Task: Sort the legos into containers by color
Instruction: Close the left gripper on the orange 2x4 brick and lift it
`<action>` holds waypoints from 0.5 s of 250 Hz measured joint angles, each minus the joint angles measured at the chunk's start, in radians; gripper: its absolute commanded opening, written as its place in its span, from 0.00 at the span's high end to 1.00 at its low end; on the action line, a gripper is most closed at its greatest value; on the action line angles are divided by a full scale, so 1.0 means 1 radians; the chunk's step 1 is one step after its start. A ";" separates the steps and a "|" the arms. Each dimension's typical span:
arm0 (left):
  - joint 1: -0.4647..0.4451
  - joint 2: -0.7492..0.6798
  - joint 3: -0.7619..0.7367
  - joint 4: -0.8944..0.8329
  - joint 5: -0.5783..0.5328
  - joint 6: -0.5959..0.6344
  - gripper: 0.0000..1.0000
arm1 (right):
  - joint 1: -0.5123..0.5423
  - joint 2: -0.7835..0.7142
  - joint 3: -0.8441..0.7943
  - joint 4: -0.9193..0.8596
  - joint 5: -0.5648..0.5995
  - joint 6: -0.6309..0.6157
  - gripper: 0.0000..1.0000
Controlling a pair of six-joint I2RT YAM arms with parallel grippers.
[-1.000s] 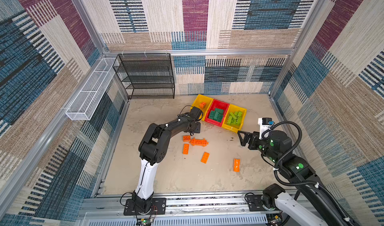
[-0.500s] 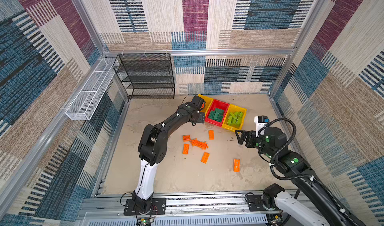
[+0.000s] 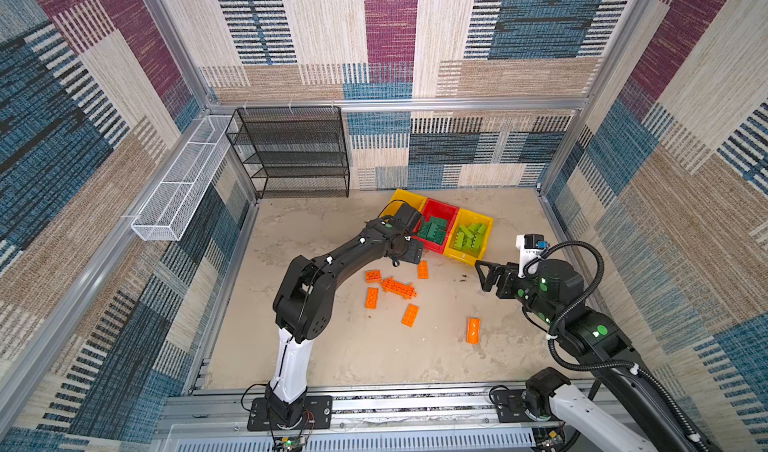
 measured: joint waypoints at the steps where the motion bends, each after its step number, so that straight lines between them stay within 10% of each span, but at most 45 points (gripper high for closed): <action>1: -0.002 0.001 0.001 0.000 0.000 -0.002 0.14 | 0.000 -0.001 -0.001 -0.001 0.000 0.000 0.00; 125: -0.090 0.204 0.153 -0.071 -0.018 -0.094 0.19 | 0.000 -0.115 -0.014 -0.058 0.018 0.011 0.00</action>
